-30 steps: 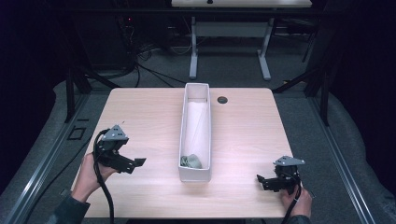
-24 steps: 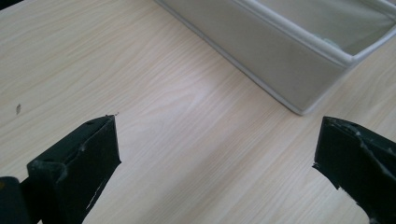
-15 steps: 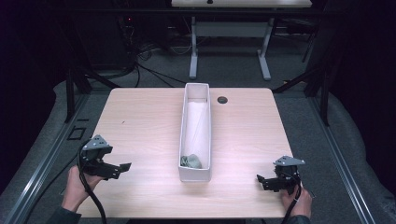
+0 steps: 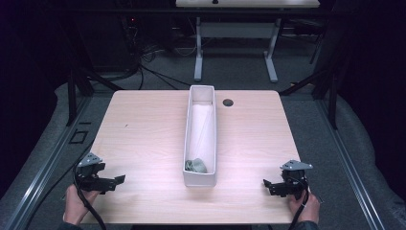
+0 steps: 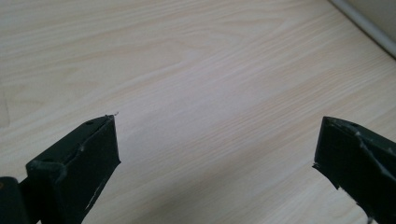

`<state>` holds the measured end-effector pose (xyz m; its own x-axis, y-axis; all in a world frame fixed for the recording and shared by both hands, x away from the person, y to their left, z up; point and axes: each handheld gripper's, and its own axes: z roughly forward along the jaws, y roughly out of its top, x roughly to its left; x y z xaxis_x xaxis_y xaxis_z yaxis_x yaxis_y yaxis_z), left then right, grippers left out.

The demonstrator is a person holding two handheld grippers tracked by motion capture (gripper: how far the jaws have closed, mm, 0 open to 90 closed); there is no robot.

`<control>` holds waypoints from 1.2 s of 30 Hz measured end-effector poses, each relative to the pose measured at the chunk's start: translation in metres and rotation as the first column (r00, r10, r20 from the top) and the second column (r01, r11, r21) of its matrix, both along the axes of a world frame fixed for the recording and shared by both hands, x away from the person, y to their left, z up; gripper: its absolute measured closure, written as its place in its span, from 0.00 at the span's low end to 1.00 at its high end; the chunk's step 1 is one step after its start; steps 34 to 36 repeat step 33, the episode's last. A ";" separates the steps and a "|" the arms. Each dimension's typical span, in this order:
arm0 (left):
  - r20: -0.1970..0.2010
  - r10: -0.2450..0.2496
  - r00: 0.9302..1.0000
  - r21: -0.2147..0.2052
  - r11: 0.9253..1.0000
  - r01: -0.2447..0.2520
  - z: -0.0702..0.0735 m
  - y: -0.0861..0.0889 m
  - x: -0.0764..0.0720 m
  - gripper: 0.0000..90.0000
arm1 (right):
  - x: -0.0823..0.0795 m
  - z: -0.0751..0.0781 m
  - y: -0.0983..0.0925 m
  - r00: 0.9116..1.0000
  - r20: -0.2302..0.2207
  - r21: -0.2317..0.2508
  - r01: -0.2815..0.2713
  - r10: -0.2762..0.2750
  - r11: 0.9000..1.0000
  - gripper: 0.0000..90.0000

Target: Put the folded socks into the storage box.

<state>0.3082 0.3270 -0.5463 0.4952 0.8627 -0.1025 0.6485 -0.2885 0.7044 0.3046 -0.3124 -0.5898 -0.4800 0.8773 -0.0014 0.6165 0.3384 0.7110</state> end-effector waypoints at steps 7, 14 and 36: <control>0.020 0.056 0.998 0.019 0.998 -0.056 -0.018 0.010 -0.006 0.00 | 0.000 0.000 0.000 1.000 0.000 -0.001 0.001 -0.001 1.000 0.00; 0.032 0.081 0.996 0.018 0.997 -0.081 -0.032 0.015 -0.007 0.00 | 0.000 0.000 0.000 1.000 -0.003 0.002 0.002 -0.002 1.000 0.00; 0.050 0.063 0.997 0.082 0.994 -0.067 -0.046 0.011 -0.002 0.00 | 0.000 0.000 0.000 1.000 -0.003 0.003 0.001 -0.001 1.000 0.00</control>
